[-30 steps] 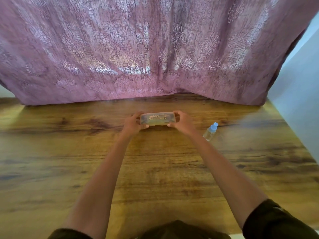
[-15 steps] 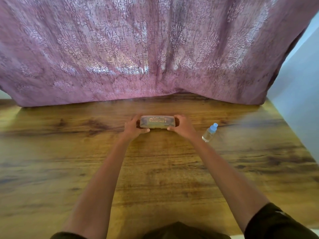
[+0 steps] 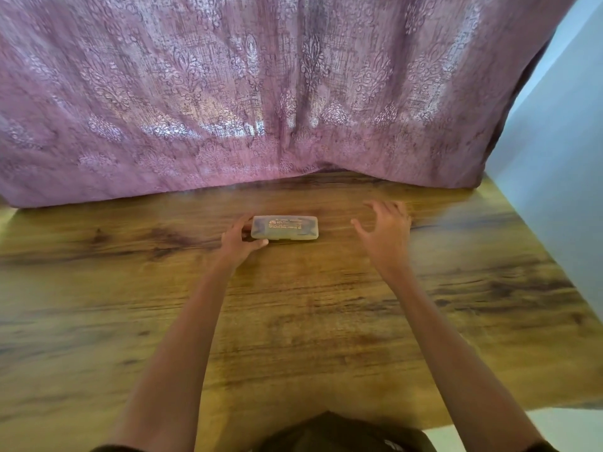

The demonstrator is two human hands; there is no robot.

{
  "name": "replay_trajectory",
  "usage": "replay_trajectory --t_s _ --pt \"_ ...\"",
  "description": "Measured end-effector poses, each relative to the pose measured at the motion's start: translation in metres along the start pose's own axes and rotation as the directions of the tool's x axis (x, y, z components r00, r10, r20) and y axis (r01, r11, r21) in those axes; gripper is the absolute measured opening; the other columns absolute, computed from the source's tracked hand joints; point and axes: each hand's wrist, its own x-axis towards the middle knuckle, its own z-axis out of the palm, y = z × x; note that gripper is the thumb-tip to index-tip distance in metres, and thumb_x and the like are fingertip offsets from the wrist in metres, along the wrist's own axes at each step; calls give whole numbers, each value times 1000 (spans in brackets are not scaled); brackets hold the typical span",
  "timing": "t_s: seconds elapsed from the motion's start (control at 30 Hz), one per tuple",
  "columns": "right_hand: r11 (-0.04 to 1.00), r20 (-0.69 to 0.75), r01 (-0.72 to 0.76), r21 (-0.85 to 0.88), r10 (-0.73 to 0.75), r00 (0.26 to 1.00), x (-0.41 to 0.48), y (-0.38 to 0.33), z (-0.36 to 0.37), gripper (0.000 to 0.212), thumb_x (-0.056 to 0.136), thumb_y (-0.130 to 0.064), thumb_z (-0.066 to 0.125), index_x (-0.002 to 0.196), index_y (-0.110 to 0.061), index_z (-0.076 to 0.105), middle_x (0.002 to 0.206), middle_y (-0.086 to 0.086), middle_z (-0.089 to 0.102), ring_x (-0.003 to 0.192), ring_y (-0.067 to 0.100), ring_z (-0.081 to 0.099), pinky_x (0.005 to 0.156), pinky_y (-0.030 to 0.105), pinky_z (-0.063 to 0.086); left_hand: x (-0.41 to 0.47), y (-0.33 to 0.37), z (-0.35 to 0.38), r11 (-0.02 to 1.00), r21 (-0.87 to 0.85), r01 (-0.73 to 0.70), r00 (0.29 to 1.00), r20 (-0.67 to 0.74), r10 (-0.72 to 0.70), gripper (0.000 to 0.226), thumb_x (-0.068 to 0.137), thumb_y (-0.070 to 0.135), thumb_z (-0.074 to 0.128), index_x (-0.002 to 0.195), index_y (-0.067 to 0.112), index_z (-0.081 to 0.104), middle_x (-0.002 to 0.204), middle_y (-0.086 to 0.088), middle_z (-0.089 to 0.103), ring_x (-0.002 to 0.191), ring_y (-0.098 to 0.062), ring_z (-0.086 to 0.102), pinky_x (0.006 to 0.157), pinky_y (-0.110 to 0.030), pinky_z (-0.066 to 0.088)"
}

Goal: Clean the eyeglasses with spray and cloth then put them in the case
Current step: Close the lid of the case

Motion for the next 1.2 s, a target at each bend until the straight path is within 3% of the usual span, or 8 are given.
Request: replay_trajectory --t_s 0.17,0.33,0.5,0.67,0.8,0.87,0.97,1.2 --pt "962 32 -174 211 171 985 -18 22 -1 65 77 -26 81 132 -9 51 123 11 58 116 28 48 96 44 44 0 0 0 1000 -16 -2 1000 4 2 74 80 17 77 144 23 41 139 -9 48 130 -31 41 108 -53 38" --pt "898 160 -344 274 311 937 -34 37 8 78 77 -28 82 138 -3 42 124 14 55 115 27 50 91 28 38 0 0 0 999 -34 -4 1000 -7 3 72 80 15 77 143 23 42 138 -8 49 129 -30 43 108 -52 39" --pt "857 186 -417 302 377 908 -46 44 17 68 78 -22 80 135 -8 45 111 3 56 98 15 51 80 25 39 -3 1 -1 999 -31 -14 1000 -8 13 71 81 15 76 143 24 42 140 -8 47 129 -28 43 109 -52 37" --pt "817 198 -460 348 415 888 -53 48 22 47 78 -15 77 117 -17 50 93 -5 57 87 19 61 61 18 40 -6 3 -2 999 -43 -15 1000 -6 15 69 83 12 74 143 22 42 139 -8 48 127 -27 45 109 -50 38" --pt "791 184 -481 377 446 876 -53 47 22 41 81 -14 76 115 -16 54 82 -19 56 72 -3 61 53 8 39 -8 2 -3 999 -50 -16 1000 1 16 68 83 13 74 143 19 42 138 -8 49 125 -24 47 109 -48 39" --pt "786 172 -473 397 443 880 -50 44 23 37 80 -14 76 112 -15 56 81 -18 58 70 -10 59 55 4 41 -8 3 -2 998 -56 -10 1000 3 10 68 82 14 74 143 19 43 137 -7 50 124 -23 47 109 -47 40" --pt "805 187 -430 409 387 903 -38 32 29 31 81 -16 77 104 -17 57 86 -8 63 76 3 60 59 8 42 -7 2 -3 998 -55 -5 1000 0 5 68 82 14 75 142 18 43 137 -8 50 124 -24 48 108 -47 41" --pt "838 257 -344 422 253 933 -8 0 53 28 82 -13 76 100 -20 55 79 -17 58 68 -6 55 58 0 41 -6 0 -2 999 -52 -7 1000 -8 7 68 82 14 75 141 18 43 135 -7 52 123 -25 48 107 -48 42"
